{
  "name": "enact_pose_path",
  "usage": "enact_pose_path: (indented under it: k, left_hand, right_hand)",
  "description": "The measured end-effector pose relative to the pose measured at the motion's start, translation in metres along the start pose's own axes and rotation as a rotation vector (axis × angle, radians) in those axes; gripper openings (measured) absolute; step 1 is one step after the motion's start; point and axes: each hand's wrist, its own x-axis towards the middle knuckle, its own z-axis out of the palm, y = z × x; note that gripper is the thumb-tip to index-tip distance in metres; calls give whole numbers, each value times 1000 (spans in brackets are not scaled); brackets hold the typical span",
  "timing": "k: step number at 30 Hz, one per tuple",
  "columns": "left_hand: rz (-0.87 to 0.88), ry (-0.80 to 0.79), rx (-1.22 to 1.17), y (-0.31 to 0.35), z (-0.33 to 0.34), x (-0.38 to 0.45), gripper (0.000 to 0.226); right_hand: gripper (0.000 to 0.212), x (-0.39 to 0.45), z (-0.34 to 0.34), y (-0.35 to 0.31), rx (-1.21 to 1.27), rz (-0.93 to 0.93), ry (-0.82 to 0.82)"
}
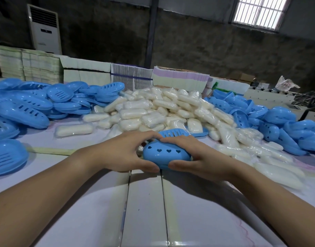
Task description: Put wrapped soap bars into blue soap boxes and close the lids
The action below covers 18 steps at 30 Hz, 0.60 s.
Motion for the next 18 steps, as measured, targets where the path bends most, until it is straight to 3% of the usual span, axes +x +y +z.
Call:
enact_pose_path:
  k: [6,18]
  left_hand:
    - [27,14,43,4,1,0,71]
    - [-44,-50,142,1,-2,-3,65]
  right_hand:
    - [78,-2,1,-1,-73,-21,-35]
    - [86,-7,-5,6,-76,18,3]
